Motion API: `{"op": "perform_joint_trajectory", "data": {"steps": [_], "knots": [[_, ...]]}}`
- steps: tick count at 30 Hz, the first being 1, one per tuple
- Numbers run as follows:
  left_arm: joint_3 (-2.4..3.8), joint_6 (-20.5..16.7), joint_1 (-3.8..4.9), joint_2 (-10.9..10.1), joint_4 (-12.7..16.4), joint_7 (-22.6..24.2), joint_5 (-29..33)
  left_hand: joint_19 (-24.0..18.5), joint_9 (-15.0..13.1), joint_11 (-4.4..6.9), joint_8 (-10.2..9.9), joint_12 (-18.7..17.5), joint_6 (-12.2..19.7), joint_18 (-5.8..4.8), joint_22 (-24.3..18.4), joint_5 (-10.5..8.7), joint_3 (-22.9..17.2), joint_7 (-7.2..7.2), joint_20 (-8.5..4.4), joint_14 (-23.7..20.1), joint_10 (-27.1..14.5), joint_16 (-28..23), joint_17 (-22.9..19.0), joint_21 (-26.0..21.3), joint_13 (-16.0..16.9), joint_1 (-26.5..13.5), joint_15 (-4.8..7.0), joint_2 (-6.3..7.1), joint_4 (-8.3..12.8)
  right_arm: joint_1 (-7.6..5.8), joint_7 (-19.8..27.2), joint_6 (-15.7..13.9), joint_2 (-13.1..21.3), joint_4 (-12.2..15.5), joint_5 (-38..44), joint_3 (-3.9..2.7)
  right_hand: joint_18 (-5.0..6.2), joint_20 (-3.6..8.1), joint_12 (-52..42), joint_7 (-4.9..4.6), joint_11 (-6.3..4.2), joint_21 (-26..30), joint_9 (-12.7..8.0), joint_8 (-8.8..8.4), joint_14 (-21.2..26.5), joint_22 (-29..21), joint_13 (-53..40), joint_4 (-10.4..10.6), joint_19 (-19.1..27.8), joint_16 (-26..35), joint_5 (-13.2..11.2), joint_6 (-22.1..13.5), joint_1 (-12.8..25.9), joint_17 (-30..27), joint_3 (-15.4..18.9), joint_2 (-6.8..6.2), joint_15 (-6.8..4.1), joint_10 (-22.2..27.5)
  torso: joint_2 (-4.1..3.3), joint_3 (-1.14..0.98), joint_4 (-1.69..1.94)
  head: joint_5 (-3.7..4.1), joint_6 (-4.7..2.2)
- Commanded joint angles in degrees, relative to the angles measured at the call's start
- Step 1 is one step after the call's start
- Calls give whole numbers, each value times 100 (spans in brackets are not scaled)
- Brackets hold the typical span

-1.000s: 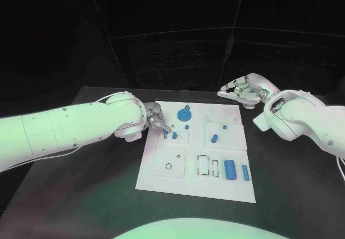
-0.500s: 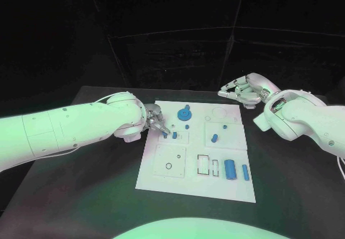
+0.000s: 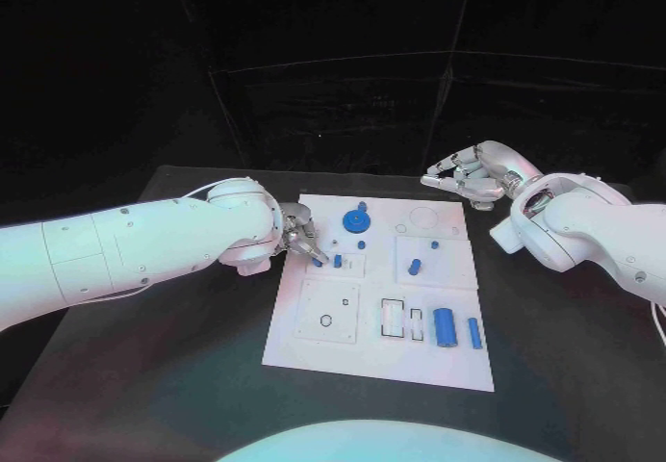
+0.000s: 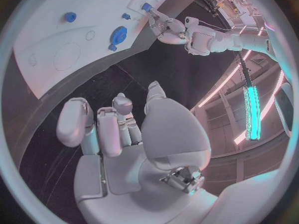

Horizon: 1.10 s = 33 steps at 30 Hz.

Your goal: Assemble the parts on the task board

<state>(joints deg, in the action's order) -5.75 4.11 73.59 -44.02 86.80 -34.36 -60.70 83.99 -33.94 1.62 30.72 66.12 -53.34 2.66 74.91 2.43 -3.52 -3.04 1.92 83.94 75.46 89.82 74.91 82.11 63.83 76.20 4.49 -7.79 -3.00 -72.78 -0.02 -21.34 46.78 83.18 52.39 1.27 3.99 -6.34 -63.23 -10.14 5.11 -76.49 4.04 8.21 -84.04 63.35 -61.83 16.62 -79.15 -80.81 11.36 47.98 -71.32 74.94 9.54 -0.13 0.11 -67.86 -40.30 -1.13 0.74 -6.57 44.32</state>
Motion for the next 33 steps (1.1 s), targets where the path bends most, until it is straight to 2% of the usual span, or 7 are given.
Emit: {"op": "perform_joint_trajectory", "data": {"steps": [1,11,18,33], "knots": [[-12,163,-10,-2,8,-63,-50,56,-163,3,49,14,-22,4,420,25,-347,68,-60,606,32,18,1509,-24,-2,-3,39,-30,305,-10,19,30,-1,10,-13,-3,118,-2,-17,-3,5,26,0,22,-258,-4,-2,0,31,36,30,-29,20,202,6,56,33,26,-1,-1,1,-2,-1],[-14,150,-10,27,-66,-78,-139,58,-204,12,102,15,-24,3,424,25,-370,79,-67,606,35,18,1509,-24,-4,-83,47,-7,302,-10,22,38,5,10,-13,-3,118,-2,-17,-3,5,26,0,22,-258,-4,-2,0,31,36,30,-29,20,202,6,56,33,26,-2,0,-5,-6,10],[-17,159,-11,59,-112,-79,-145,68,-301,38,244,47,-88,0,439,24,-313,114,-83,606,64,18,1509,-18,23,-329,67,117,242,-10,20,37,16,10,-13,-3,118,-2,-17,-3,5,26,0,22,-258,-4,-2,0,31,36,30,-29,20,202,6,56,33,26,-3,-3,-8,1,11],[-31,251,-13,130,-202,-87,-146,80,-415,63,391,82,-111,-4,457,24,-108,143,-107,606,96,18,1509,-12,47,-759,94,242,61,-10,22,34,40,20,-13,-3,118,-2,-17,-3,5,26,0,22,-258,-4,-2,0,31,36,30,-29,20,202,6,56,33,26,-1,-2,-5,36,33]]}}
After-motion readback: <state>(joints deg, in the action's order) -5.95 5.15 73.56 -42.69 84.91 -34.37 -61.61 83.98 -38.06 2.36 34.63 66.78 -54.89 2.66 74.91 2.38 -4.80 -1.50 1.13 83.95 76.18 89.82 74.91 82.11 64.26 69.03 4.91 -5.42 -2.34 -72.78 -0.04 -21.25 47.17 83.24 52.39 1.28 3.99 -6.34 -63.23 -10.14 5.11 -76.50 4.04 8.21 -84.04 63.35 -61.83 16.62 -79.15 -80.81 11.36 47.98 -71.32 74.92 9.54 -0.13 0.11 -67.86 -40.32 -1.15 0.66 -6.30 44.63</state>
